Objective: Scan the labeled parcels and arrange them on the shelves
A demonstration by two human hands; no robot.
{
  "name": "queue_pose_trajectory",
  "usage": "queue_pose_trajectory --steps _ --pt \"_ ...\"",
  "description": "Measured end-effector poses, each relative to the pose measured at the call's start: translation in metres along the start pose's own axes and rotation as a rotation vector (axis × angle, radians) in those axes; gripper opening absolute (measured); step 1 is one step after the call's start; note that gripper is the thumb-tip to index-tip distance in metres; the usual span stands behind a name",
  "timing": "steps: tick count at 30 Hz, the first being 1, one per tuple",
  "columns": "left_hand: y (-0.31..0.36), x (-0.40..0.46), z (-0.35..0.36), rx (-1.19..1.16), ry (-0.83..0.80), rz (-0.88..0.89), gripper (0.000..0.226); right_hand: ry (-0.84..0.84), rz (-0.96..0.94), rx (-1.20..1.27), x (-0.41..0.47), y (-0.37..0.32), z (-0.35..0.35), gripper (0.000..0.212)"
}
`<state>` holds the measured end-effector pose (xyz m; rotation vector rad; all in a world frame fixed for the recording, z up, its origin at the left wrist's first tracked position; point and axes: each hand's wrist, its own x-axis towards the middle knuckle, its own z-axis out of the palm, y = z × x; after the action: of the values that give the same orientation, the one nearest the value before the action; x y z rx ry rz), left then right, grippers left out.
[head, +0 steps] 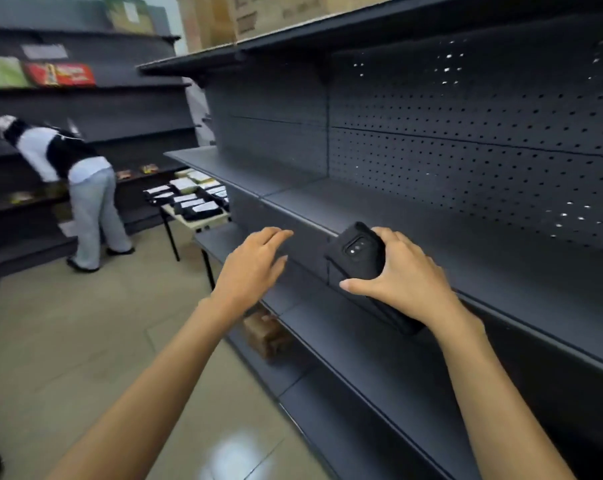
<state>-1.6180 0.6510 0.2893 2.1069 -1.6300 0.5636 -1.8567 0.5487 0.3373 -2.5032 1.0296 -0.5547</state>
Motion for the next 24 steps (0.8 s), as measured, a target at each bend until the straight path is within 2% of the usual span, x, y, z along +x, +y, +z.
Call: queue_pose_trajectory --steps 6,12,18,24 --pt "-0.164 -0.050 -0.014 0.097 -0.069 -0.190 0.048 -0.135 -0.129 0.066 0.078 -0.108 0.117 0.099" --pt "-0.287 -0.075 0.000 0.125 -0.116 -0.325 0.046 -0.273 -0.181 0.107 0.146 -0.174 0.212 0.092" --pt "-0.389 -0.059 0.038 0.143 -0.169 -0.441 0.046 -0.350 -0.213 0.099 0.240 -0.213 0.295 0.090" --pt "-0.516 -0.019 0.067 0.206 -0.174 -0.552 0.044 -0.417 -0.291 0.136 0.371 -0.267 0.376 0.082"
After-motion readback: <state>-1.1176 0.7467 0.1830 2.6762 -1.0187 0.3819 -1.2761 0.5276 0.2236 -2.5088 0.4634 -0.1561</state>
